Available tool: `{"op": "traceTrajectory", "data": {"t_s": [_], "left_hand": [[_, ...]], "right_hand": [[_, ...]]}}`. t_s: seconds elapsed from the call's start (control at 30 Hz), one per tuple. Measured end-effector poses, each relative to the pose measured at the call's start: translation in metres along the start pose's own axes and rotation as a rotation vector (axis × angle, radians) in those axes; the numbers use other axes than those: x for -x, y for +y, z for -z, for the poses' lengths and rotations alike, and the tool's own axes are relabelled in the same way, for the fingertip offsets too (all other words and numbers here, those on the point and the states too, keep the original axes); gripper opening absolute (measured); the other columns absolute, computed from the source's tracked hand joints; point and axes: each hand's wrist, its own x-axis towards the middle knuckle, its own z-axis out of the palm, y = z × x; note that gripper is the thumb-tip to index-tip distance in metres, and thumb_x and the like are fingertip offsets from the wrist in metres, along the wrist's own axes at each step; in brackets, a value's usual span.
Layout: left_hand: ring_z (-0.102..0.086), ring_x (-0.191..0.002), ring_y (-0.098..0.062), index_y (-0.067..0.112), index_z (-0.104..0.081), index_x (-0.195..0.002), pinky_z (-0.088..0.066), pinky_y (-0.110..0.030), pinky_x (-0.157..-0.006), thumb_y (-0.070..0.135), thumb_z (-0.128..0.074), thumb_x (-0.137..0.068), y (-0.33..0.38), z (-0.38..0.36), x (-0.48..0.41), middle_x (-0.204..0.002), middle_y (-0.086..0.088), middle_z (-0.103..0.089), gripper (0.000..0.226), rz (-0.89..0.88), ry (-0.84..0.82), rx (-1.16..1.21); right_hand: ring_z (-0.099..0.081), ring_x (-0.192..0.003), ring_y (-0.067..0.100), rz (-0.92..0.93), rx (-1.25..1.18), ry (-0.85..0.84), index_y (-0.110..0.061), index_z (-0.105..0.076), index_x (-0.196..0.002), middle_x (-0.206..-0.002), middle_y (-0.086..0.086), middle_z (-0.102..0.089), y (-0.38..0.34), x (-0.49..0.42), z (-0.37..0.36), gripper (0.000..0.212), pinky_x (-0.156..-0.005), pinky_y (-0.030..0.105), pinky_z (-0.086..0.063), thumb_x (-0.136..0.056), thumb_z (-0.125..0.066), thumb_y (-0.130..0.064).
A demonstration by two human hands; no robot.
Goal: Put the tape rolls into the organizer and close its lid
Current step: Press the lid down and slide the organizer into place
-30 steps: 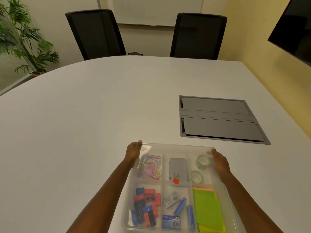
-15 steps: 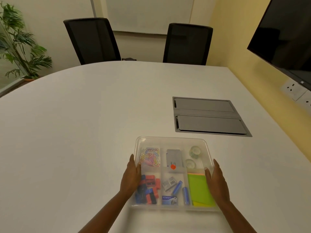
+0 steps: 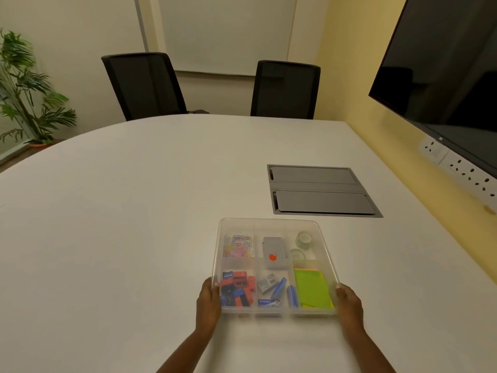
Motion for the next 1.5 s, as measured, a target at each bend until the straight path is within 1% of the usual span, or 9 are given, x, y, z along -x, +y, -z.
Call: {"op": "traceTrajectory", "data": {"t_s": [0.33, 0.67, 0.83, 1.0, 1.1, 1.2, 1.3, 1.43, 1.5], "left_hand": [[-0.054, -0.11, -0.038, -0.003, -0.048, -0.12, -0.043, -0.044, -0.096, 0.009, -0.033, -0.096, 0.034, -0.014, -0.045, -0.121, -0.023, -0.058, 0.031, 0.011, 0.014, -0.054], [-0.057, -0.106, -0.039, -0.004, -0.046, -0.119, -0.045, -0.036, -0.083, 0.011, -0.032, -0.097, 0.034, -0.025, -0.059, -0.12, -0.025, -0.058, 0.03, 0.013, 0.044, -0.152], [-0.025, -0.138, -0.037, 0.0, -0.025, -0.137, -0.026, -0.046, -0.113, 0.016, -0.038, -0.094, 0.035, -0.026, -0.057, -0.148, -0.026, -0.027, 0.048, -0.091, 0.042, -0.575], [-0.005, -0.144, -0.031, 0.007, -0.005, -0.143, -0.011, -0.044, -0.118, 0.027, -0.028, -0.097, 0.042, -0.045, -0.045, -0.156, -0.019, -0.005, 0.056, -0.318, -0.089, -0.998], [-0.005, -0.145, -0.029, 0.01, -0.006, -0.144, -0.01, -0.045, -0.118, 0.032, -0.022, -0.097, 0.043, -0.063, -0.031, -0.157, -0.015, -0.005, 0.055, -0.345, -0.165, -1.06], [0.0, -0.145, -0.028, 0.015, -0.003, -0.144, -0.006, -0.046, -0.118, 0.04, -0.021, -0.096, 0.041, -0.073, -0.019, -0.157, -0.011, -0.002, 0.057, -0.328, -0.211, -1.082], [0.007, -0.145, -0.027, 0.018, 0.003, -0.144, 0.002, -0.047, -0.118, 0.046, -0.018, -0.094, 0.036, -0.079, -0.01, -0.157, -0.009, 0.005, 0.061, -0.312, -0.244, -1.09], [0.01, -0.144, -0.025, 0.018, 0.006, -0.144, 0.005, -0.045, -0.118, 0.049, -0.018, -0.093, 0.031, -0.08, -0.002, -0.157, -0.007, 0.008, 0.064, -0.311, -0.252, -1.136], [0.009, -0.144, -0.025, 0.018, 0.006, -0.144, 0.005, -0.045, -0.118, 0.049, -0.018, -0.093, 0.031, -0.08, 0.002, -0.157, -0.007, 0.008, 0.064, -0.316, -0.256, -1.127]], "right_hand": [[-0.055, -0.109, 0.041, -0.009, 0.001, 0.002, 0.008, -0.058, -0.117, -0.117, 0.03, -0.062, -0.035, -0.038, -0.019, 0.031, -0.087, 0.039, -0.043, -0.097, -0.042, -0.009], [-0.056, -0.107, 0.043, 0.047, 0.171, -0.035, 0.012, -0.056, -0.112, -0.114, 0.033, -0.062, -0.04, -0.051, -0.023, 0.029, -0.09, 0.041, -0.042, -0.097, -0.042, -0.007], [-0.042, -0.129, 0.039, 0.187, 0.387, -0.026, 0.006, -0.039, -0.133, -0.138, 0.028, -0.045, -0.05, -0.043, -0.023, 0.041, -0.105, 0.042, -0.036, -0.095, -0.045, -0.007], [-0.018, -0.146, 0.024, 0.415, 0.774, -0.151, -0.005, -0.026, -0.144, -0.155, 0.011, -0.026, -0.061, -0.019, -0.043, 0.049, -0.116, 0.04, -0.024, -0.099, -0.036, -0.023], [-0.043, -0.134, 0.033, 0.599, 0.851, -0.08, 0.0, -0.046, -0.133, -0.141, 0.024, -0.046, -0.059, 0.003, -0.057, 0.047, -0.104, 0.049, -0.043, -0.094, -0.046, -0.026], [-0.038, -0.137, 0.03, 0.662, 0.971, -0.167, -0.006, -0.043, -0.136, -0.144, 0.02, -0.044, -0.054, 0.022, -0.061, 0.05, -0.108, 0.051, -0.036, -0.094, -0.046, -0.032], [-0.068, -0.106, 0.027, 0.67, 1.055, -0.176, -0.007, -0.069, -0.11, -0.114, 0.017, -0.071, -0.049, 0.032, -0.056, 0.049, -0.08, 0.05, -0.057, -0.075, -0.07, -0.041], [-0.021, -0.145, 0.028, 0.644, 1.058, -0.294, -0.014, -0.021, -0.146, -0.156, 0.014, -0.023, -0.031, 0.023, -0.055, 0.06, -0.117, 0.051, -0.019, -0.096, -0.038, -0.041], [-0.007, -0.148, 0.025, 0.631, 1.059, -0.322, -0.018, -0.006, -0.149, -0.16, 0.01, -0.009, -0.026, 0.02, -0.054, 0.058, -0.119, 0.049, -0.009, -0.099, -0.026, -0.041]]}}
